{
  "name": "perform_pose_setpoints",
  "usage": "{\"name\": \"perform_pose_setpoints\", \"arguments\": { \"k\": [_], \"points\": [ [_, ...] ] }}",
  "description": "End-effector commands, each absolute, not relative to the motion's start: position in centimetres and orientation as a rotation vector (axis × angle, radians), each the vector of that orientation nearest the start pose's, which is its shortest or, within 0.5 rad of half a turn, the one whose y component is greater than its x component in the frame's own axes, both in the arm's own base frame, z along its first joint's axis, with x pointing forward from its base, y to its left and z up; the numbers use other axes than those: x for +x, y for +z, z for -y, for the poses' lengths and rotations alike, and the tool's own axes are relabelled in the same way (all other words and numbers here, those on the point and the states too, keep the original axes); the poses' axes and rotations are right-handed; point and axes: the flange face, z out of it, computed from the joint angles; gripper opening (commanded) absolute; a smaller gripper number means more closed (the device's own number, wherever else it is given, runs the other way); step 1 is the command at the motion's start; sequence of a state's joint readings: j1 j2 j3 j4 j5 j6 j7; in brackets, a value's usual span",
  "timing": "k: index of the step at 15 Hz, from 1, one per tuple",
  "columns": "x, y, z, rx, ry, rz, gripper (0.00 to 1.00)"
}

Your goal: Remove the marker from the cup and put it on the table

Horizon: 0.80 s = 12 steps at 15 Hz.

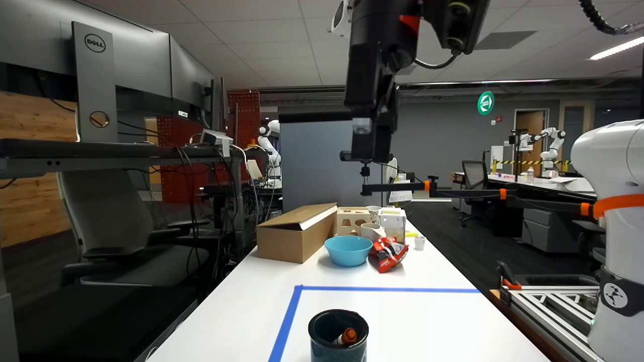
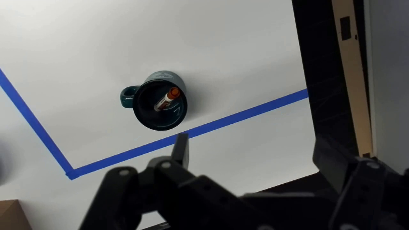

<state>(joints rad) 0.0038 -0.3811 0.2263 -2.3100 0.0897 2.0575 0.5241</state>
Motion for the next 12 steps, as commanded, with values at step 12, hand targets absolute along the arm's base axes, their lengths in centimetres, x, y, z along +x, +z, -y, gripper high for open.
{"name": "perform_pose_setpoints", "arguments": {
  "k": [12],
  "points": [
    [46.5,43.7,-5.3,-2.839,-0.019,-1.202,1.00]
  ]
}}
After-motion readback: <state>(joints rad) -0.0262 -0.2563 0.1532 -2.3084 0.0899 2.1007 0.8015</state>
